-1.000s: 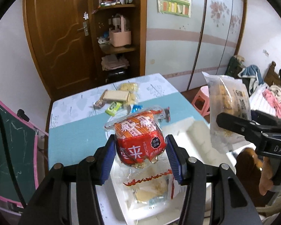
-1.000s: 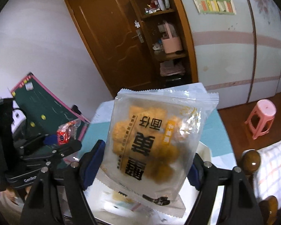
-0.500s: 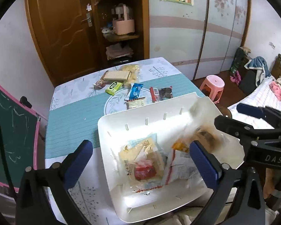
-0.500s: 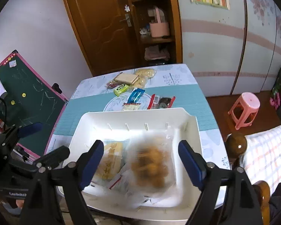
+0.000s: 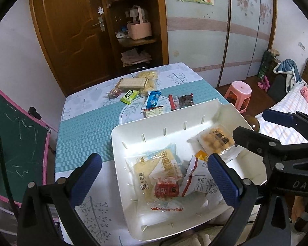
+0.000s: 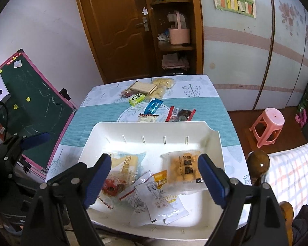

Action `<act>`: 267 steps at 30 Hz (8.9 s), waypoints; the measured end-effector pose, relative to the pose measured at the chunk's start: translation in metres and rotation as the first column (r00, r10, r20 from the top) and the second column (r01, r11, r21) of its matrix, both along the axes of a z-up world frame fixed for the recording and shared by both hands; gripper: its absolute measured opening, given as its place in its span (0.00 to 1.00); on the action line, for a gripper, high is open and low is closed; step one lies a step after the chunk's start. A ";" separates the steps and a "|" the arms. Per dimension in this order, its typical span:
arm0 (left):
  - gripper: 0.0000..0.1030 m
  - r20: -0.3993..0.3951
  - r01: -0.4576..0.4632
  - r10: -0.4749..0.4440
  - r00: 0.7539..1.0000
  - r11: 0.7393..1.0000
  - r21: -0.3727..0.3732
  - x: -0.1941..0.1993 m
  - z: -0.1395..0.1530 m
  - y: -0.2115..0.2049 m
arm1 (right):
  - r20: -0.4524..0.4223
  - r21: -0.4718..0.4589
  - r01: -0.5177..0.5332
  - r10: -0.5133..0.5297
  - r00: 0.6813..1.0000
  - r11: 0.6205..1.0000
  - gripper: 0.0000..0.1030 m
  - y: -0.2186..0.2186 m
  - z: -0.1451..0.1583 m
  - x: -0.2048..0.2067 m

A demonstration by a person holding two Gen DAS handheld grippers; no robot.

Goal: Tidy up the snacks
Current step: 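Lower both bags into the white tray and open both grippers, then move both grippers back over the remaining snacks, then grasp the blue wrapper with the left gripper while the right grasps the dark snack bag, then lower both snacks into the white tray and open both grippers, then move both grippers back over the remaining snacks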

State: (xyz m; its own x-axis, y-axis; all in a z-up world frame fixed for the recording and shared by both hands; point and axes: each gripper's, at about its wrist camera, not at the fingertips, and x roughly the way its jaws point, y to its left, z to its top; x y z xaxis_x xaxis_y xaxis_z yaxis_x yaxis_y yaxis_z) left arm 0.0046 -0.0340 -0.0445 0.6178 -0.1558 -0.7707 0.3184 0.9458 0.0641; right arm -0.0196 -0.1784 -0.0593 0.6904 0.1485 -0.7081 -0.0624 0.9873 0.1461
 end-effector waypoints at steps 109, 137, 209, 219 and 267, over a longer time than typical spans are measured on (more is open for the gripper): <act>0.27 -0.434 -0.041 0.043 0.900 0.999 0.014 0.337 -0.145 -0.064 | -0.533 0.106 0.155 -0.075 0.843 0.982 0.42 -0.069 -0.130 0.275; 0.27 0.155 0.089 -0.057 0.986 0.975 -0.206 0.045 0.121 0.024 | 0.072 0.243 -0.080 0.064 0.995 0.967 0.42 -0.026 0.075 0.040; 0.95 -0.069 -0.078 0.072 0.995 0.993 -0.090 0.019 -0.019 0.017 | -0.162 0.034 -0.043 0.048 0.986 0.999 0.54 0.004 -0.032 0.016; 0.95 -0.086 -0.086 0.078 0.993 0.992 -0.093 0.030 -0.024 0.021 | -0.187 0.028 -0.048 0.053 0.981 0.998 0.54 0.006 -0.038 0.026; 0.95 -0.235 -0.204 0.190 0.953 0.978 -0.038 0.309 -0.041 0.066 | -0.680 0.171 0.088 0.053 0.731 0.981 0.54 0.035 -0.168 0.292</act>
